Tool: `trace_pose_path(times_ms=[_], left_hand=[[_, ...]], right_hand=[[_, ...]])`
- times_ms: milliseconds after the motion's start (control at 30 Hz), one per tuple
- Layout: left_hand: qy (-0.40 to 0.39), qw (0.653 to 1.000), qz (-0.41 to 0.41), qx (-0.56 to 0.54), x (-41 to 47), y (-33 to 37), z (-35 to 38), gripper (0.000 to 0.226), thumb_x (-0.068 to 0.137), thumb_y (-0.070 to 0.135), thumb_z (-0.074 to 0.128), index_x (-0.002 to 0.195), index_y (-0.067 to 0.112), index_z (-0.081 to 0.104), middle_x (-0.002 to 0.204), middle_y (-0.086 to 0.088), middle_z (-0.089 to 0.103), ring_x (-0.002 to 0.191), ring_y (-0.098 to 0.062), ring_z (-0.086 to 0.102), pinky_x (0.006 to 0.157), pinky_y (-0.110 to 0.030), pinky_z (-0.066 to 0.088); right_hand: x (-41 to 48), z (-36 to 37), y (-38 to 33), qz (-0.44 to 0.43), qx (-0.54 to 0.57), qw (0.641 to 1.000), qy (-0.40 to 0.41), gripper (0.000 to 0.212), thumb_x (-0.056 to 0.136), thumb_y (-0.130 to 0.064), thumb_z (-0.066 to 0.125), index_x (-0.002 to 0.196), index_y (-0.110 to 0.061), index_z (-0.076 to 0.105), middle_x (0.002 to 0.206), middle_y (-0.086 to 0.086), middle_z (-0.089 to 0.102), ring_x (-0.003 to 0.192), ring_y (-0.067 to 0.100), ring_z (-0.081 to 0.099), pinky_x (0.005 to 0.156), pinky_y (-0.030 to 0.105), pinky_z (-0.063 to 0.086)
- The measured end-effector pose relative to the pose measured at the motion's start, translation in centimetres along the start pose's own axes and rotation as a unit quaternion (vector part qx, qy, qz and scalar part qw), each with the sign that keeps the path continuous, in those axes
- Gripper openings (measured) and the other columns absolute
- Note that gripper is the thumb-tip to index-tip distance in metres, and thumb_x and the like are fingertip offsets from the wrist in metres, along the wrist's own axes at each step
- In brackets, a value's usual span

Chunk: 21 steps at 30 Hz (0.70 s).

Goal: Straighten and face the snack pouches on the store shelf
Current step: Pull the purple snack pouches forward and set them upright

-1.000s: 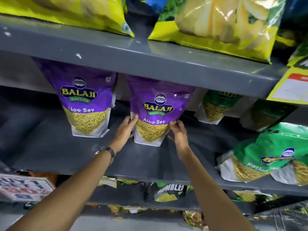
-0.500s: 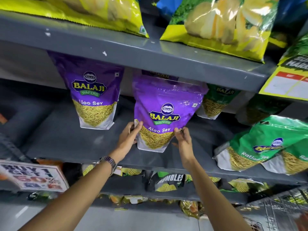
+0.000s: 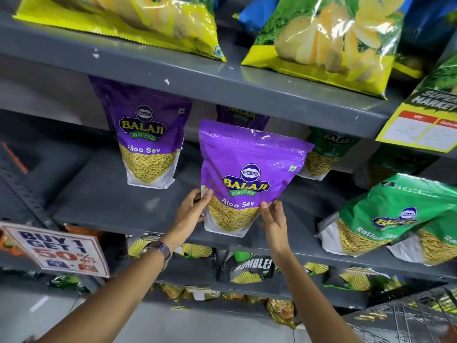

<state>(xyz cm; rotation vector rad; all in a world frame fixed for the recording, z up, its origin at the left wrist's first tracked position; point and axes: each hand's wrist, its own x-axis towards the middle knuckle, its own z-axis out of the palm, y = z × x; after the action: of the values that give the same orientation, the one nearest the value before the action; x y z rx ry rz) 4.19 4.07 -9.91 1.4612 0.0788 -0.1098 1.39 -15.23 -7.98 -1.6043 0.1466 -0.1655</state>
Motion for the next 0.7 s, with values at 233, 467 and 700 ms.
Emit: trace_pose_path(times_ms=[233,467,700], left_hand=[[0.011,1.0,0.001,0.0,-0.7,-0.4,0.0,0.039,0.075,0.059,0.055,0.102,0.031,0.057,0.116,-0.004,0.064,0.108,-0.018,0.061,0.09,-0.044,0.053],[0.013,1.0,-0.001,0.02,-1.1,-0.2,0.1,0.032,0.088,0.049,0.052,0.111,0.027,0.055,0.117,0.0,0.063,0.106,-0.012,0.06,0.093,-0.047,0.052],[0.009,1.0,0.0,0.029,-1.3,0.4,0.4,0.029,0.091,0.044,0.047,0.112,0.026,0.053,0.11,0.009,0.063,0.102,-0.005,0.059,0.095,-0.045,0.05]], right_hand=[[-0.1,-0.2,0.2,0.001,0.011,1.0,-0.013,0.005,0.095,-0.024,0.046,0.098,-0.025,0.05,0.104,-0.005,0.062,0.096,0.008,0.06,0.09,0.035,0.048],[-0.4,-0.5,0.5,-0.002,0.028,0.999,-0.024,0.008,0.095,-0.024,0.046,0.102,-0.026,0.05,0.106,-0.006,0.062,0.095,0.002,0.062,0.082,0.025,0.048],[-0.8,-0.1,0.4,-0.004,0.063,0.998,-0.012,0.019,0.095,-0.023,0.048,0.113,-0.017,0.05,0.111,-0.004,0.061,0.097,-0.001,0.061,0.087,0.027,0.048]])
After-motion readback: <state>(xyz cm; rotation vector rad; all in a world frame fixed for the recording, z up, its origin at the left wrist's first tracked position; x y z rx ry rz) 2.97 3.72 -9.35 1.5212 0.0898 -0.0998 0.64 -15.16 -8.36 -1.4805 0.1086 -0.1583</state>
